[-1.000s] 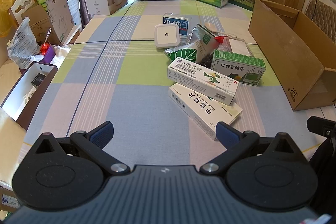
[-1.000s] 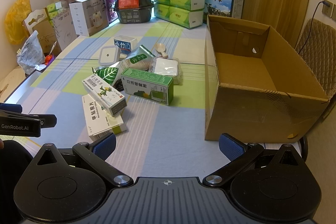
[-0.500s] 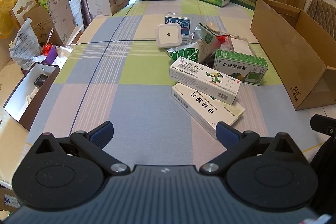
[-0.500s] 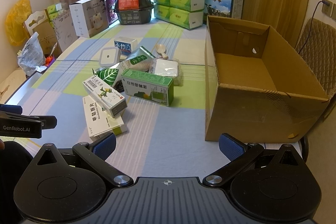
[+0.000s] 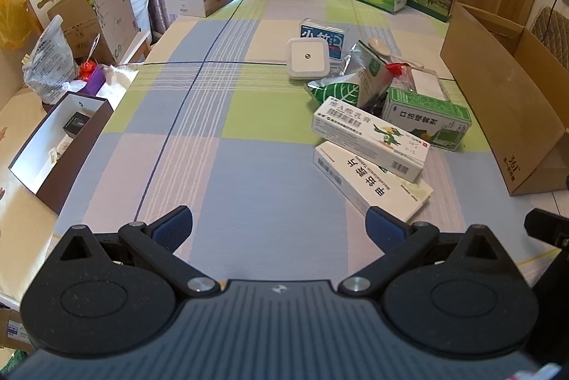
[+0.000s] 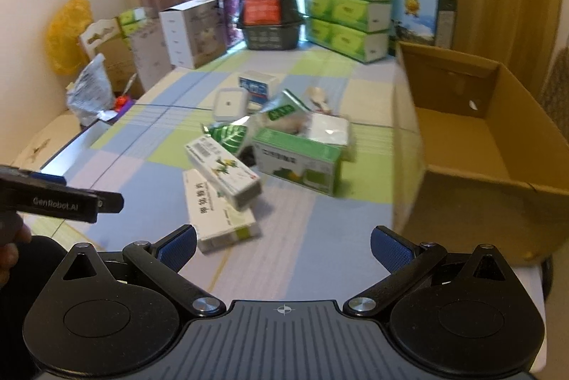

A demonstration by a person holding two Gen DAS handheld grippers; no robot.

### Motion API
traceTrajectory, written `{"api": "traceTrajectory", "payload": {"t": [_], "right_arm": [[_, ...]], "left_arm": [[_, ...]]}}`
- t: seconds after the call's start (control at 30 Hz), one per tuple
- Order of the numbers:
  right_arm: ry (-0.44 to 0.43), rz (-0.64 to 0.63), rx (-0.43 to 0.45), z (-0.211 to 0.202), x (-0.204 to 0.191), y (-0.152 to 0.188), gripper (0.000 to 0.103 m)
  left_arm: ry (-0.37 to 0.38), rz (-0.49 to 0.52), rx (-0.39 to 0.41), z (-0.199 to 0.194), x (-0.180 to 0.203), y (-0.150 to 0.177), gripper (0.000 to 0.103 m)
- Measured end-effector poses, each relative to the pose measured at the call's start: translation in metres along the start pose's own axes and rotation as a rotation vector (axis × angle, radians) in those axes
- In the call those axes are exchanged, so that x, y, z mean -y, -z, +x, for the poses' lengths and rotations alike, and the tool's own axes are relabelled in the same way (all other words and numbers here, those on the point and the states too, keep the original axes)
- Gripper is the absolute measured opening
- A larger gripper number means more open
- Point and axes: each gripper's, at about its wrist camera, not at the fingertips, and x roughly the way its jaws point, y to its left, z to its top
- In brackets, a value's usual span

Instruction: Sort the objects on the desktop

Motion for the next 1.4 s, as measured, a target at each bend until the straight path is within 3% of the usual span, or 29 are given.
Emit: {"api": "traceTrajectory", "payload": {"t": [0.23, 0.63, 0.77, 1.03, 1.1, 1.17, 1.4], "right_arm": [[-0.063, -0.075, -0.028, 0.028, -0.001, -0.015, 0.101], [-0.182, -0.320, -0.097, 0.103, -0.024, -0.047, 0.100], [-0.218, -0.382, -0.130, 0.132, -0.031, -0.056, 0.088], [-0.253, -0.470, -0.202, 0.179, -0.044, -0.061, 0.065], [-0.253, -0.477, -0.222, 0.187, -0.045, -0.060, 0.048], [-0.263, -0.463, -0.224, 0.190, -0.043, -0.062, 0.038], [-0.195, -0.413, -0.238, 0.170, -0.030, -0.062, 0.036]], "left_arm": [[0.010, 0.068, -0.018, 0.015, 0.002, -0.009, 0.102], [0.164, 0.364, -0.059, 0.058, -0.005, -0.043, 0.102], [0.240, 0.463, -0.054, 0.071, -0.006, -0.050, 0.102], [0.304, 0.572, -0.056, 0.096, -0.006, -0.050, 0.102], [0.313, 0.583, -0.054, 0.099, -0.006, -0.050, 0.102], [0.323, 0.588, -0.057, 0.103, -0.006, -0.050, 0.102], [0.369, 0.696, -0.023, 0.100, 0.005, -0.051, 0.102]]}}
